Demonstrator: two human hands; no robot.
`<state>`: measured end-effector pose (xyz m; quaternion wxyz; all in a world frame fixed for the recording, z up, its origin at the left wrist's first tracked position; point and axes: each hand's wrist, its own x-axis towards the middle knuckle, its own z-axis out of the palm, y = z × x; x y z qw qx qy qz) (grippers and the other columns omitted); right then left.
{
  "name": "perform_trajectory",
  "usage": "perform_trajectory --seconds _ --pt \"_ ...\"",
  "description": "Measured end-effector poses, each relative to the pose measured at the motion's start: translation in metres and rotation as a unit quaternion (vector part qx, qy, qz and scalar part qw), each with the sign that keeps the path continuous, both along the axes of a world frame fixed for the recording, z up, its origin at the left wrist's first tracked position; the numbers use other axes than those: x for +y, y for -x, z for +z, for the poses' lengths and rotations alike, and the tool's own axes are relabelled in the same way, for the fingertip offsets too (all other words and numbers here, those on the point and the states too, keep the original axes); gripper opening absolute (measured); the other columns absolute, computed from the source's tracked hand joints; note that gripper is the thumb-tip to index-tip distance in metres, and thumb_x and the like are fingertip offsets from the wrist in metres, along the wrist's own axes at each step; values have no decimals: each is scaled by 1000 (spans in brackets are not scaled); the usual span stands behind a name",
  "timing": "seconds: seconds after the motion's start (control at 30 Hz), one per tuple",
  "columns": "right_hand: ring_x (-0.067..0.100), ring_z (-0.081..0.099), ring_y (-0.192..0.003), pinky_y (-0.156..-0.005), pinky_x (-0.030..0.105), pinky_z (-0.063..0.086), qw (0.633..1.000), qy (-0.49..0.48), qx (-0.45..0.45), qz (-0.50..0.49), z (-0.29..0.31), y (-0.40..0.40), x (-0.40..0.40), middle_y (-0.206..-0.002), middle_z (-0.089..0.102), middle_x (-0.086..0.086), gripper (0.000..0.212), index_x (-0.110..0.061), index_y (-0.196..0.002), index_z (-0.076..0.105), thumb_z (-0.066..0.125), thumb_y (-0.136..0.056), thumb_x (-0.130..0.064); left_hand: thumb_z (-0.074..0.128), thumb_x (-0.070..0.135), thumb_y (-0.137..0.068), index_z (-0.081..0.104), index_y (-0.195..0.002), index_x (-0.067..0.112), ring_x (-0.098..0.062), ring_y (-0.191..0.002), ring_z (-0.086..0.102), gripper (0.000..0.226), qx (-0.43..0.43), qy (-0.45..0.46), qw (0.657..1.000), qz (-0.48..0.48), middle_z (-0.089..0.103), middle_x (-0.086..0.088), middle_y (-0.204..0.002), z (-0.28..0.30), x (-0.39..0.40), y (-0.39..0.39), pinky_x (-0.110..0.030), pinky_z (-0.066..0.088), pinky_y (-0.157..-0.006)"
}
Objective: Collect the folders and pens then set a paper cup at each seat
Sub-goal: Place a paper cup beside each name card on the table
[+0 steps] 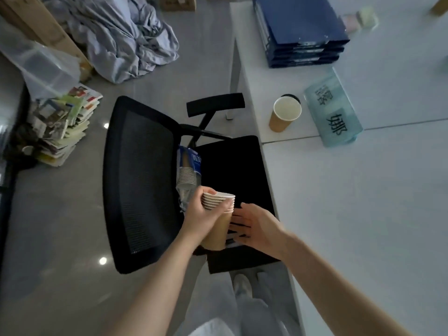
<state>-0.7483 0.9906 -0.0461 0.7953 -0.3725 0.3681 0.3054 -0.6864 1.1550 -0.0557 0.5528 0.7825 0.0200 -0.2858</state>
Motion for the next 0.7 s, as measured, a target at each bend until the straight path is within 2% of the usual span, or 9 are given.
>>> perform_trajectory --seconds 0.03,0.1,0.17,0.23,0.33,0.4,0.47,0.57,0.7 --pt "29 61 -91 -76 36 53 1000 12 0 18 -10 -5 3 -112 63 19 39 -5 -117 62 56 -91 -34 77 39 -79 56 -108 17 -6 -86 63 42 25 14 999 19 65 1 -101 -9 -4 -14 -13 48 -67" --pt "32 59 -98 -84 43 46 996 64 1 64 -31 -15 7 -117 63 19 49 -15 -126 59 66 -81 -32 75 38 -83 57 -109 16 -16 -93 64 38 77 32 995 49 66 -3 -103 -33 -14 -42 -20 48 -72" --pt "24 62 -102 -87 38 50 983 160 7 94 -50 -28 9 -112 64 8 55 -20 -135 50 66 -83 -27 74 46 -80 57 -111 17 -21 -99 63 45 121 41 989 75 66 -4 -108 -60 -23 -67 -29 48 -75" --pt "21 63 -106 -92 38 54 972 220 15 86 -74 -41 12 -116 61 4 55 -16 -139 43 64 -89 -21 73 54 -78 54 -117 19 -20 -104 62 56 155 28 983 89 64 -3 -115 -90 -30 -90 -34 51 -81" --pt "22 63 -107 -93 37 54 969 241 34 51 -120 -61 14 -118 58 4 57 -11 -142 39 64 -90 -15 75 54 -77 46 -123 23 -16 -106 59 63 167 -4 984 65 58 -2 -123 -135 -40 -114 -29 51 -81" --pt "19 60 -104 -94 37 53 962 267 36 52 -143 -72 15 -113 55 0 57 -11 -141 40 65 -90 -15 79 46 -76 38 -132 26 -16 -108 57 73 163 -22 985 59 53 0 -127 -155 -45 -123 -25 48 -79" --pt "21 59 -106 -96 41 52 951 303 29 62 -173 -83 19 -114 53 -1 59 -10 -140 39 67 -89 -20 80 36 -77 26 -144 23 -14 -109 52 86 147 -43 987 38 47 4 -125 -182 -48 -128 -26 45 -83" --pt "25 60 -108 -93 43 52 932 354 20 72 -216 -96 25 -122 57 8 61 -5 -137 42 72 -86 -20 79 28 -81 16 -151 17 -16 -110 49 95 135 -69 988 24 47 -1 -128 -220 -53 -136 -28 43 -88" --pt "25 61 -110 -79 25 54 912 388 28 126 -257 -109 34 -131 58 8 64 -7 -137 47 75 -84 -28 77 27 -82 18 -149 16 -24 -114 51 90 135 -126 983 1 47 -11 -136 -260 -55 -148 -33 44 -93"
